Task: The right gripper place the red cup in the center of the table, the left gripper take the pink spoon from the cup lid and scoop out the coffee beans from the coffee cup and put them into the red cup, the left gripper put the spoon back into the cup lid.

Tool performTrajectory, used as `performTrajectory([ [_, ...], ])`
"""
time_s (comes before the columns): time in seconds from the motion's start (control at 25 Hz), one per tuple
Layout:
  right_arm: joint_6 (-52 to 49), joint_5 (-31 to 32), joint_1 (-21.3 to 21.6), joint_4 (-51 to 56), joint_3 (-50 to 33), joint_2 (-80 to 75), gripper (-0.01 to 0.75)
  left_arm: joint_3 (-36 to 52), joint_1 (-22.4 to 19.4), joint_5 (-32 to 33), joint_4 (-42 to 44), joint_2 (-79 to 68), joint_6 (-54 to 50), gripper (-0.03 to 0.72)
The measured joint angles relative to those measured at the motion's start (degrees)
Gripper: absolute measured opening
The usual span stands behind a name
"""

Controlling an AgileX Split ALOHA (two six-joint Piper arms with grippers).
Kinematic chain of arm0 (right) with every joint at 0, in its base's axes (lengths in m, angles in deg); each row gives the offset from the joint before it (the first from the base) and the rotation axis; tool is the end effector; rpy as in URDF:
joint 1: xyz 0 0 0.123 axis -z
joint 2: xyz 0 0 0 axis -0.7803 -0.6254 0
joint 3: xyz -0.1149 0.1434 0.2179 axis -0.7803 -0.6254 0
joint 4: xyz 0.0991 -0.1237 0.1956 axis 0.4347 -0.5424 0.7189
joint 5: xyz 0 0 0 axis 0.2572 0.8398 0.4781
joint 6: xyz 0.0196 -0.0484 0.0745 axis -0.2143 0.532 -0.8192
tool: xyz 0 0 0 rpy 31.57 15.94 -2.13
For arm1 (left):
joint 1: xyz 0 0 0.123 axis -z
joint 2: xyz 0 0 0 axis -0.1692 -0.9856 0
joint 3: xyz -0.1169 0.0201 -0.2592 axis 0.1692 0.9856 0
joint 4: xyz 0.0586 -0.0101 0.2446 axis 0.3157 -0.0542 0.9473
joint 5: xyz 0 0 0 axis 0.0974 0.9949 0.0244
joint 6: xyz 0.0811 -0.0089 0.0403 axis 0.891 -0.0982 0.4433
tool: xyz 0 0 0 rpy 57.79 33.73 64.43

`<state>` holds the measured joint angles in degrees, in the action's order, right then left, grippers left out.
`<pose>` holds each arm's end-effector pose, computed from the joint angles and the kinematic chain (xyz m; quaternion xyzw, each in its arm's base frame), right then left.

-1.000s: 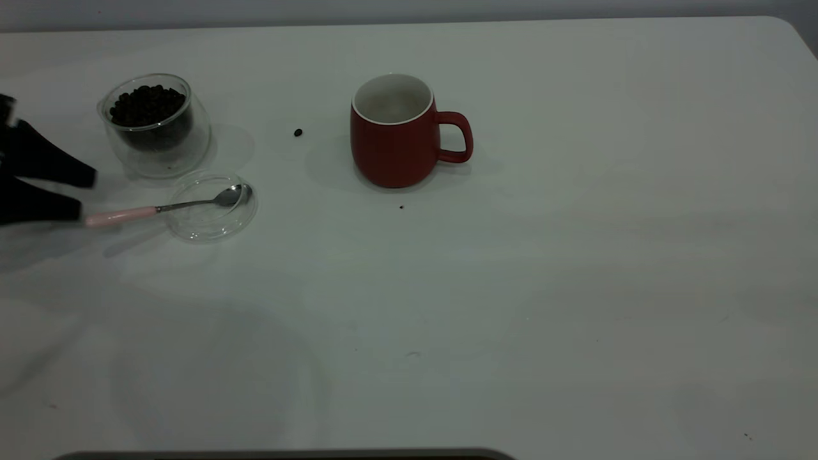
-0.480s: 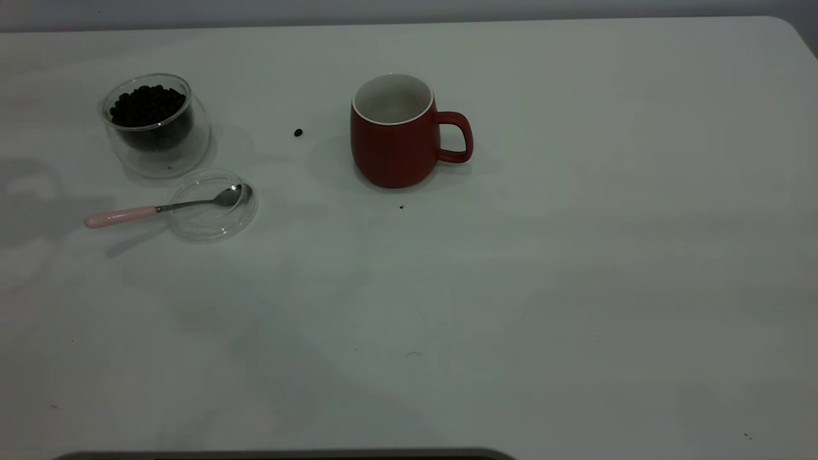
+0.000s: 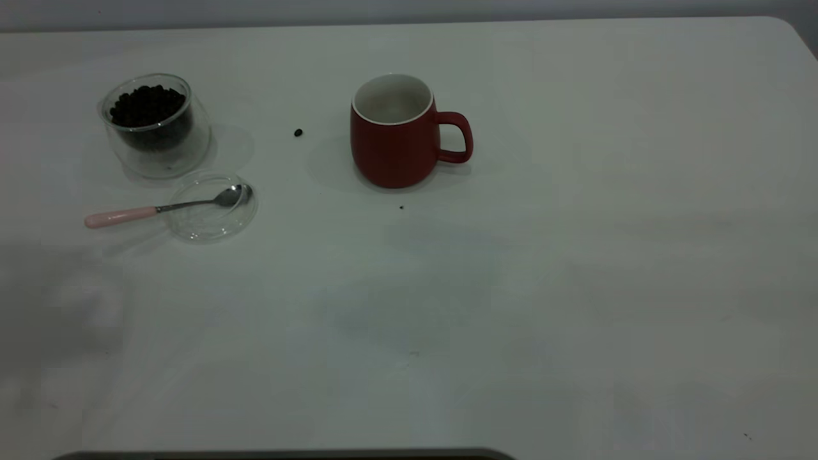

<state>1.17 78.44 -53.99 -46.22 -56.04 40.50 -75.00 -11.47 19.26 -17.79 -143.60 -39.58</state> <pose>-0.0007 -0.0040 0.2643 0.0091 0.8830 0.0024 0.4692 0.2347 -0.0119 0.3581 0.0511 0.9617 -0.0877 0.2546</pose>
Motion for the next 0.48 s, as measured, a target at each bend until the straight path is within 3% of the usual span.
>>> performTrajectory([
  [0.48,0.0,0.0,0.0,0.0,0.0,0.0,0.239,32.56,0.99,0.78,3.48,34.27,-4.02,0.438],
])
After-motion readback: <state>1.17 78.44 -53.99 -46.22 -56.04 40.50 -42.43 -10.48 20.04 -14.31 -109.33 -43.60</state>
